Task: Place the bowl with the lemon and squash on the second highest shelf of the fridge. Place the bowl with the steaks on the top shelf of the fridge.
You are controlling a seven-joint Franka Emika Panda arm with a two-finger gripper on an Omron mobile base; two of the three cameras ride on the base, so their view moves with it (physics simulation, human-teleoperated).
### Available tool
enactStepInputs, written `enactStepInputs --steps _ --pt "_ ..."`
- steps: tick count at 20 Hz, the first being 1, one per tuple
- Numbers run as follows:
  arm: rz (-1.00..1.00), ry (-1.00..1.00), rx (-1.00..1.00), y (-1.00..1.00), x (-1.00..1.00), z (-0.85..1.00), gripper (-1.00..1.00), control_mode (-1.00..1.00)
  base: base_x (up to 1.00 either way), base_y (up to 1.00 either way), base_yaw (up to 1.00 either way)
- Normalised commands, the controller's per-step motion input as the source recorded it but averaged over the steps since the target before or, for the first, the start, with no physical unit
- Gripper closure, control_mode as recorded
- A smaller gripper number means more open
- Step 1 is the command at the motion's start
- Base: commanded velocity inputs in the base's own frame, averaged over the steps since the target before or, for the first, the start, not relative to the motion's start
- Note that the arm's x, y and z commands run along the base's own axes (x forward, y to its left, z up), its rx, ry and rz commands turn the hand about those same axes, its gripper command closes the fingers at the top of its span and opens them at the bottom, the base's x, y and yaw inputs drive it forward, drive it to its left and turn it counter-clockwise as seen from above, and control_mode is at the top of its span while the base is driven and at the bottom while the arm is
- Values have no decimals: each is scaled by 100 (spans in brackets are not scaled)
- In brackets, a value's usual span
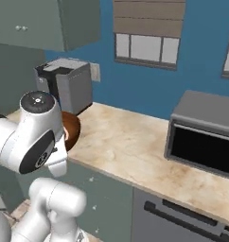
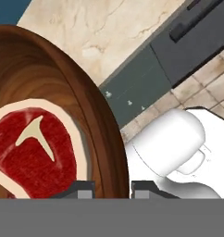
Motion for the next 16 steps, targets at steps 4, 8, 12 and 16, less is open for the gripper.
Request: enactStepInputs --steps 4,8,12,16 --pt "0 0 0 0 0 0 100 100 -16 8 99" --pt "0 0 0 0 0 0 100 100 0 17 100" --pt "0 0 0 0 0 0 100 100 0 37 96" --pt "0 0 0 0 0 0 100 100 7 74 77"
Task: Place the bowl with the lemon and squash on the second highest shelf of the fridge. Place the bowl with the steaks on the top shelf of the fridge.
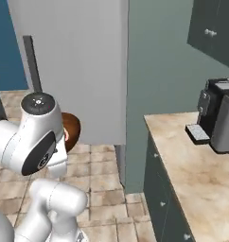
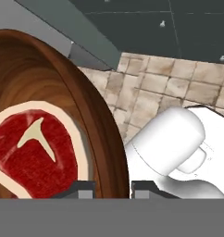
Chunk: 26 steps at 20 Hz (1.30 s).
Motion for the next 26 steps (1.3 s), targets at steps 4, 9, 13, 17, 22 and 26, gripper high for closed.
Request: enactStepInputs --steps 4,9,13,17,22,26 --pt "0 0 0 0 0 0 100 100 46 100 52" --pt "0 0 0 0 0 0 100 100 91 100 27" --pt "0 0 0 0 0 0 100 100 100 100 14" --pt "0 0 0 0 0 0 100 100 100 100 13" --pt "0 0 0 0 0 0 100 100 100 68 3" --pt "0 0 0 0 0 0 100 100 100 25 0"
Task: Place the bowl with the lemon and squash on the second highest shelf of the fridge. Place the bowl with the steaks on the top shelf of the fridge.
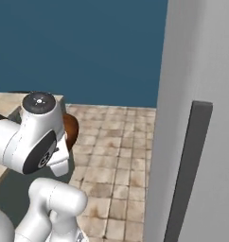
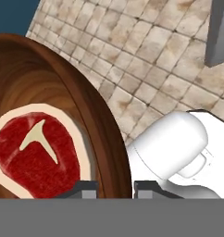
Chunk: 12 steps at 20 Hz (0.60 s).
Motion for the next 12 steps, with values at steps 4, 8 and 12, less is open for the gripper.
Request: enactStepInputs --steps 4,8,12 --pt "0 0 0 0 0 0 100 100 100 22 0" --pt "0 0 0 0 0 0 100 100 100 22 0" --pt "0 0 0 0 0 0 100 100 100 18 0"
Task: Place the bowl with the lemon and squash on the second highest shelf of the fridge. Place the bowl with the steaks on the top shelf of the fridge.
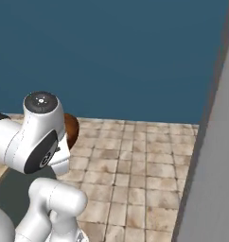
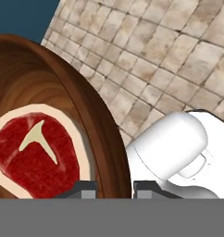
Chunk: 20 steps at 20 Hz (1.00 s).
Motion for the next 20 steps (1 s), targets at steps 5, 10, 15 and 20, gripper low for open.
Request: enactStepInputs --steps 5,10,15,20 --pt "0 0 0 0 0 0 100 100 100 10 -7" --pt "0 0 0 0 0 0 100 100 100 0 -31" --pt "0 0 0 0 0 0 100 100 90 0 -59" --pt "0 0 0 0 0 0 100 100 83 0 -63"
